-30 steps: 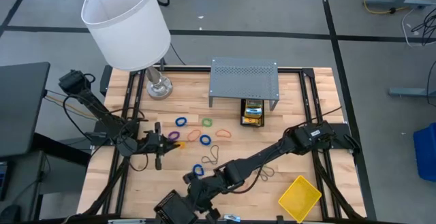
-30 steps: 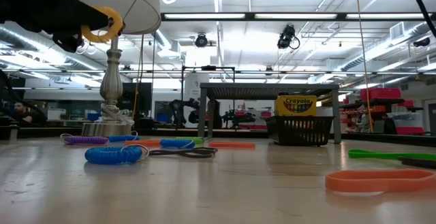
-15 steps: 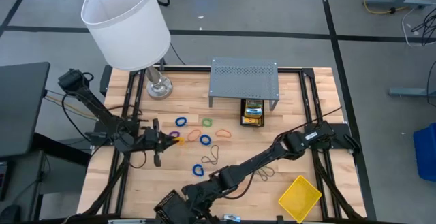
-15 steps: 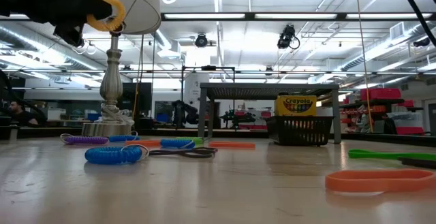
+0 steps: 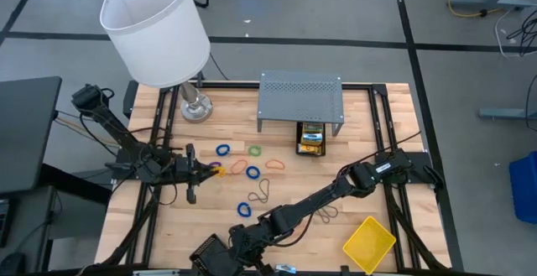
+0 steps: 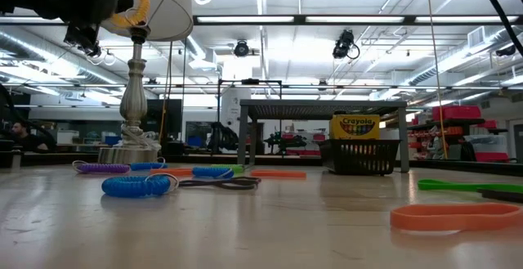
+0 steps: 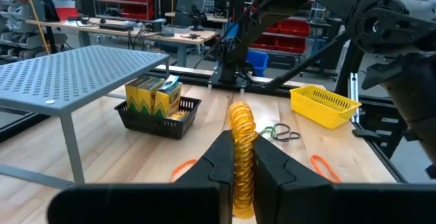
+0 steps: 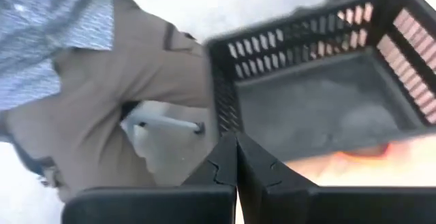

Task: Pick & Place Office Desk Supplies
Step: Put the yellow spring keychain into the bottom black bin

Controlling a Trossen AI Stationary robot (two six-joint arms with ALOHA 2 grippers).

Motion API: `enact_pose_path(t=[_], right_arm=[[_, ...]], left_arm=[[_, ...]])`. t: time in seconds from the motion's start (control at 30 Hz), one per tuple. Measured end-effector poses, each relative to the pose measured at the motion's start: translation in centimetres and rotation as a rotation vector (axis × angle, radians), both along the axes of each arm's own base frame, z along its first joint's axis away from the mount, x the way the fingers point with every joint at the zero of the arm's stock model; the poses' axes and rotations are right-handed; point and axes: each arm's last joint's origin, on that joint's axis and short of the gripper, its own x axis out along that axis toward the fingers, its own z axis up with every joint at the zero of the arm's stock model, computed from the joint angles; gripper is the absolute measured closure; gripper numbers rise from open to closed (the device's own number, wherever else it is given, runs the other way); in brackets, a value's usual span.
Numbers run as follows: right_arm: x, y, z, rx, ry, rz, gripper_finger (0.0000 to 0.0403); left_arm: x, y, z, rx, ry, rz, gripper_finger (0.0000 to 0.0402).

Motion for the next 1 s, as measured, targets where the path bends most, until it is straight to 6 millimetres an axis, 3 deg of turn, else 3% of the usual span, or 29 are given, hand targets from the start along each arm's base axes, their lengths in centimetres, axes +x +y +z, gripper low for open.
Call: enact_pose_path(t=[0.23,0.47,0.67,0.83,1.0], right_arm=[[-0.1,0.7,0.4,0.094,0.000,0.074,0.0403],[0.2,0.9,0.4,0.107,-0.034,0.038,0.0403],[0.1,-0.7,-0.1,-0.066,0.010,-0.076,0.0403],[-0.7,-2.2,2.8,-0.222,-0.038,-0.144,0.0403],[-2.4,-3.5,4.5,-0.447,-0.004,-0.237,0.0403]], left_arm=[[0.0,0.0,0.0,0.006,0.001,0.000,0.0377],[0.0,0.0,0.0,0.006,0.001,0.000,0.0377],[0.0,-0.3,0.0,-0.030,-0.002,-0.082,0.0377],[-0.7,-1.5,0.0,-0.100,0.005,-0.279,0.0377],[-2.1,-2.9,-0.1,-0.134,0.021,-0.421,0.0377]])
